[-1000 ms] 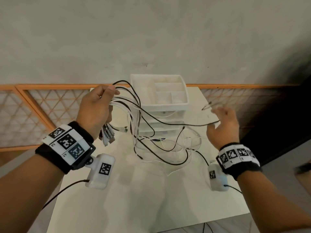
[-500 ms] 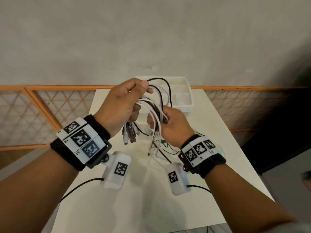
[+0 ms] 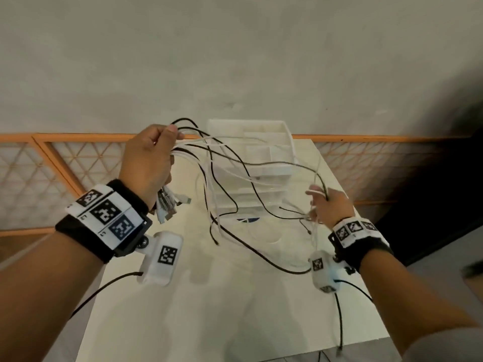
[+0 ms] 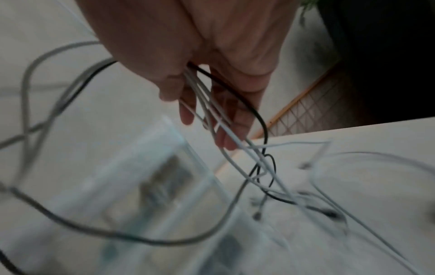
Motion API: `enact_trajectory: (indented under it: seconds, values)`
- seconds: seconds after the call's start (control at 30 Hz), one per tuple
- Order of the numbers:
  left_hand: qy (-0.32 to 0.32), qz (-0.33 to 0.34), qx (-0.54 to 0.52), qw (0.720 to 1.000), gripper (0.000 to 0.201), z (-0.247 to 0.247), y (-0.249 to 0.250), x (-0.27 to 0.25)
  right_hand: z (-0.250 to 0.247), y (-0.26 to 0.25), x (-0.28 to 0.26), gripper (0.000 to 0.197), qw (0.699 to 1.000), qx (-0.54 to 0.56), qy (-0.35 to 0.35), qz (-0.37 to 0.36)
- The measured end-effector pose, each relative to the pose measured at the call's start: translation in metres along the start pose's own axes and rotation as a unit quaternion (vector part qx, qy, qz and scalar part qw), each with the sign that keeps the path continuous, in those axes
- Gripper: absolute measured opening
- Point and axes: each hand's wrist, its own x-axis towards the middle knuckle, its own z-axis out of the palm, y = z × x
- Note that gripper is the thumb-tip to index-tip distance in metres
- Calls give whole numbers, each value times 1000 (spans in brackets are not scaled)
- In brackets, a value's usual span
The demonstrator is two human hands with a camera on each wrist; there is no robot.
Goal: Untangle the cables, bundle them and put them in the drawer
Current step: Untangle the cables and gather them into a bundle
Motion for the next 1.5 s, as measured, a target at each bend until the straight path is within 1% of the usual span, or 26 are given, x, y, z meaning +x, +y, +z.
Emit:
enact_trajectory:
  seconds: [0.03, 0.07, 0.1, 0.13, 0.17, 0.23, 0.27, 0.33, 0.4, 0.43, 0.5, 0.57, 0.63, 0.7, 0.73, 0.77, 0.83, 0.9, 1.0, 1.07, 1.17, 1.23, 1.3, 1.37, 1.47, 1.5]
  values:
    - [7, 0, 15, 1000, 28, 1, -4, -1, -11, -13, 0, 20, 995, 89, 43, -11]
    - [16, 0, 19, 1000, 28, 1, -7, -1, -21, -22, -1, 20, 986, 148, 68, -27]
    - [28, 0, 12, 1000, 28, 1, -8, -1, -30, -27, -3, 19, 982, 160, 83, -48]
    - [44, 1, -5, 999, 28, 0, -7, 0, -35, -25, -4, 17, 986, 119, 95, -73]
    - [64, 4, -25, 998, 28, -2, -4, 2, -38, -16, -5, 13, 990, 38, 95, -94]
    - [96, 14, -59, 993, 26, -5, 5, 6, -33, 22, -4, 14, 981, -158, 54, -96]
    - [104, 22, -69, 992, 26, -5, 10, 8, -25, 43, -5, 18, 968, -236, 10, -79]
    - [115, 35, -79, 990, 25, -4, 18, 10, -7, 78, -12, 15, 937, -342, -72, -27]
    - [113, 32, -86, 989, 25, 1, 23, 11, 6, 100, -18, 28, 920, -376, -108, 20]
    - [103, 27, -84, 991, 25, 3, 23, 11, 9, 106, -19, 31, 924, -362, -113, 47]
    - [75, 21, -63, 995, 25, 6, 19, 9, 6, 102, -15, 30, 946, -294, -96, 92]
    - [41, 24, -14, 999, 25, 9, 8, 5, -3, 84, -7, 28, 979, -174, -45, 92]
    - [20, 25, 43, 999, 24, 12, -4, -2, -15, 54, -1, 24, 999, -30, 24, 32]
    - [24, 16, 67, 997, 25, 15, -15, -7, -26, 19, -3, 12, 993, 97, 59, -42]
    - [31, 8, 71, 997, 25, 14, -19, -9, -30, 7, -4, 8, 985, 145, 69, -61]
    - [40, 2, 73, 997, 26, 13, -21, -9, -34, 0, -4, 6, 981, 160, 85, -75]
    - [57, 0, 62, 996, 26, 9, -20, -7, -39, -5, -6, 4, 979, 142, 114, -86]
    - [74, 5, 42, 996, 26, 3, -16, -3, -40, -1, -8, 6, 982, 110, 123, -94]
    - [90, 14, 16, 996, 27, -5, -7, 3, -37, 5, -13, 8, 978, -17, 154, -138]
    - [79, 25, 26, 996, 25, -5, -7, 3, -31, 9, -10, 10, 975, -66, 147, -152]
    - [20, 64, 98, 993, 26, 7, -14, -3, -25, 2, -7, 17, 976, -99, 105, -163]
    - [-19, 76, 147, 986, 27, 16, -24, -9, -26, -17, -9, 21, 975, -52, 84, -201]
    - [-49, 74, 187, 978, 27, 22, -36, -14, -31, -41, -12, 22, 969, 69, 103, -215]
    - [-53, 65, 206, 975, 26, 22, -46, -17, -38, -50, -7, 20, 968, 143, 120, -166]
    - [-21, 55, 201, 978, 28, 11, -51, -12, -43, -36, -1, 20, 992, 114, 56, -28]
    - [-8, 54, 200, 978, 28, 7, -51, -9, -45, -30, -2, 21, 994, 101, 43, -8]
